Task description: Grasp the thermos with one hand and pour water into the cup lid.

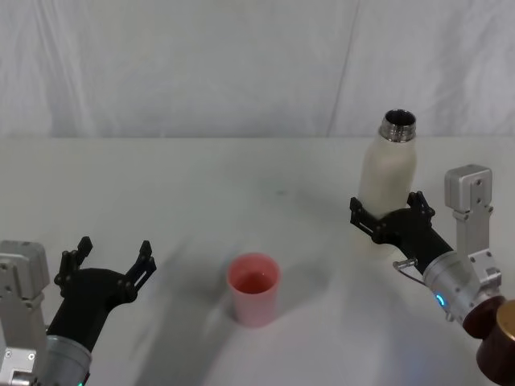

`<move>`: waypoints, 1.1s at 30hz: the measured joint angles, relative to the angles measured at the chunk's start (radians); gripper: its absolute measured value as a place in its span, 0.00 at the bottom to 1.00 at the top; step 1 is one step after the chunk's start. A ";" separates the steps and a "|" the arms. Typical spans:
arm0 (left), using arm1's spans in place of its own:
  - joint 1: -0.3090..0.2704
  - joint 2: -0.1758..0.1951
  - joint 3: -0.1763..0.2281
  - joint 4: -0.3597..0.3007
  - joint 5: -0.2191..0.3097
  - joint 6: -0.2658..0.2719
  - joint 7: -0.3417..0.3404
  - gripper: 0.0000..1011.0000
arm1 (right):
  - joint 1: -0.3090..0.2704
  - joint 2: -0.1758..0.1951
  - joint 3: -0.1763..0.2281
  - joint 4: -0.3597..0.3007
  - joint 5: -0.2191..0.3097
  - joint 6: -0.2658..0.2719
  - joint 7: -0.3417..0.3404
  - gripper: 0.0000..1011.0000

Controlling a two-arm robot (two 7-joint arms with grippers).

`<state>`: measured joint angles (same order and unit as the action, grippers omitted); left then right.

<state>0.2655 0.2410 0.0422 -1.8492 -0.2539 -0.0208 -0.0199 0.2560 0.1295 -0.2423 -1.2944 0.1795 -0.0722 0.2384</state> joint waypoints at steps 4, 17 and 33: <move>0.000 0.000 0.000 0.000 0.000 0.000 0.000 0.99 | 0.000 0.000 0.000 0.000 0.000 0.000 0.000 0.99; 0.000 0.000 0.000 0.000 0.000 0.000 0.000 0.99 | 0.000 0.000 0.000 0.000 0.000 0.000 0.000 0.99; 0.000 0.000 0.000 0.000 0.000 0.000 0.000 0.99 | -0.010 0.004 0.002 -0.015 0.008 -0.006 0.007 0.99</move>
<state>0.2655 0.2410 0.0422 -1.8492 -0.2538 -0.0208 -0.0199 0.2457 0.1339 -0.2399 -1.3092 0.1870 -0.0782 0.2450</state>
